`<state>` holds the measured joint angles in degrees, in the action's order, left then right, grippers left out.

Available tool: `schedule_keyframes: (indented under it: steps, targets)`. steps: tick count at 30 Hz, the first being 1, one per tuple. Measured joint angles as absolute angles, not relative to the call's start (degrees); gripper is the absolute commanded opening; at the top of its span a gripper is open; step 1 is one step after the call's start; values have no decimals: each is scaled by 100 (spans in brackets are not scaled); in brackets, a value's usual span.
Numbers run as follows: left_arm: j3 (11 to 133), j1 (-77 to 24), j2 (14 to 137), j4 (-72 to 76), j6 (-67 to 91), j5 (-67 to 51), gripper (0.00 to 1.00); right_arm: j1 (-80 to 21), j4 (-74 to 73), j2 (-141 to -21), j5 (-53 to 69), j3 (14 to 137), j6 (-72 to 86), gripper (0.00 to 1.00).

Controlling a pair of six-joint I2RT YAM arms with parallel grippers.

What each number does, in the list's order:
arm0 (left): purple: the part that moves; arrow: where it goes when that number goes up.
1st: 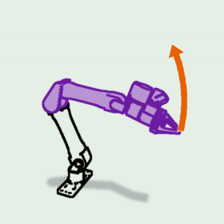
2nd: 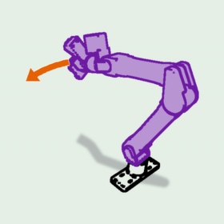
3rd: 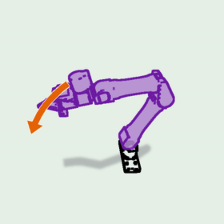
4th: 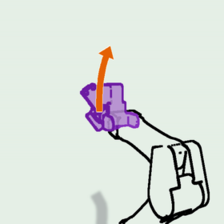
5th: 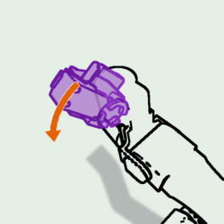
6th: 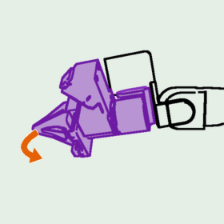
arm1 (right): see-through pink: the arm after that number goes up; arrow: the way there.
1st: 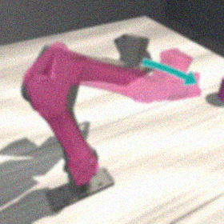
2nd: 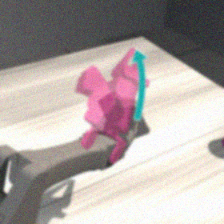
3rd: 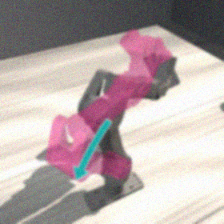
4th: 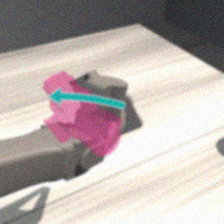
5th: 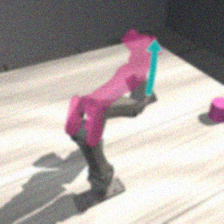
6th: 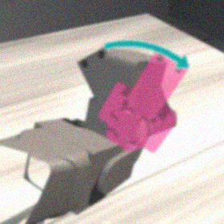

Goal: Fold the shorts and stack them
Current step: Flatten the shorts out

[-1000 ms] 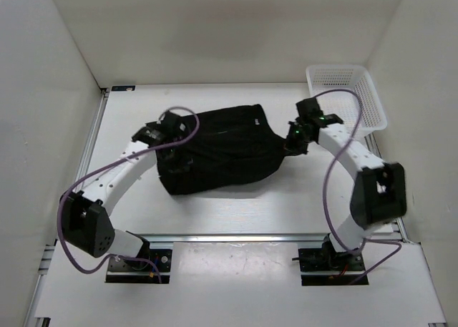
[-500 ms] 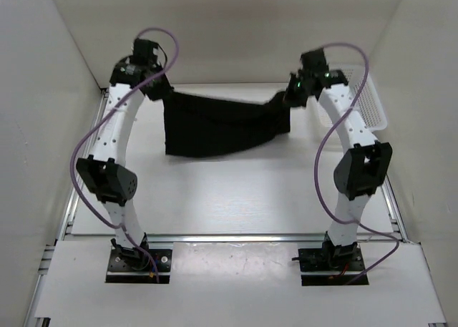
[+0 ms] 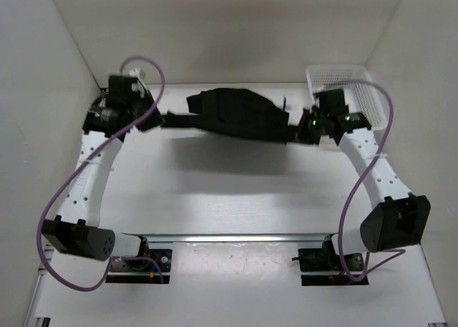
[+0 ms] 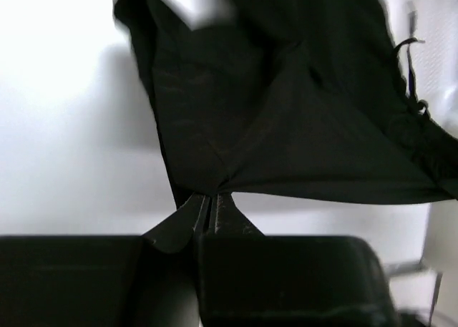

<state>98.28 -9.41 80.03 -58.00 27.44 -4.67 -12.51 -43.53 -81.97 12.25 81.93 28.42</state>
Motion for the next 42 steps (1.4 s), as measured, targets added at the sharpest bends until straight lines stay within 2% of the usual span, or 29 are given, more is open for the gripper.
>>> schedule_keyframes:
  steps: [1,2,3,4,5,6,7,10,12,13,14,15,18,23,26,28,29,31,35,38,42]
  targets:
    - [9216,-996,7797,-5758,2764,-537,10,-1256,-4355,-8066,1219,7655,2888,0]
    - [8641,-1044,7684,-5723,2797,-598,10,-1256,-4377,-8023,1214,7234,2947,8]
    - [8112,-1087,7647,-5651,2818,-648,10,-1256,-4394,-8025,1199,6840,3009,23]
    - [7738,-1116,7745,-5658,2838,-674,10,-1253,-4431,-8106,1168,6573,3068,47]
    - [7505,-1135,7953,-5664,2832,-685,12,-1253,-4512,-8237,1105,6458,3138,77]
    - [7441,-1140,8246,-5671,2810,-679,22,-1253,-4547,-8416,985,6455,3199,80]
    - [7526,-1135,8694,-5660,2727,-687,36,-1245,-4571,-8656,856,6573,3166,80]
    - [8455,-1135,10130,-5710,2508,-657,40,-1238,-4600,-9574,558,7404,3177,80]
    - [8965,-1131,10790,-5636,2403,-585,60,-1236,-4440,-9815,414,7708,3179,80]
    - [9032,-1129,10908,-5592,2344,-534,67,-1238,-4403,-9797,377,7719,3183,80]
    - [9032,-1125,10925,-5629,2346,-489,68,-1240,-4401,-9692,327,7695,3194,79]
    - [9008,-1105,10857,-5701,2351,-436,81,-1240,-4379,-9524,285,7614,3201,78]
    - [8715,-1046,10239,-5710,2375,-276,81,-1243,-4298,-8709,222,7111,3218,74]
    - [7566,-819,8576,-5581,2558,-185,76,-1358,-4324,-7085,388,5675,3299,60]
    - [6814,-801,8075,-5461,2692,-283,65,-1533,-4294,-6724,565,4805,3402,57]
    - [6556,-864,8226,-5433,2738,-338,63,-1640,-4283,-6748,685,4375,3444,57]
    - [6523,-926,8412,-5430,2753,-342,63,-1678,-4287,-6796,733,4254,3459,63]
    - [6545,-1127,8785,-5345,2766,-342,63,-1761,-4272,-6954,816,4211,3457,67]
    - [7094,-1627,9354,-5415,2724,-279,67,-1911,-4084,-7303,827,4421,3387,66]
    - [7940,-2001,9725,-5507,2681,-86,72,-1964,-3968,-7607,764,4727,3317,64]
    - [8901,-2423,10289,-5533,2589,132,73,-1992,-3809,-8062,633,5122,3218,62]
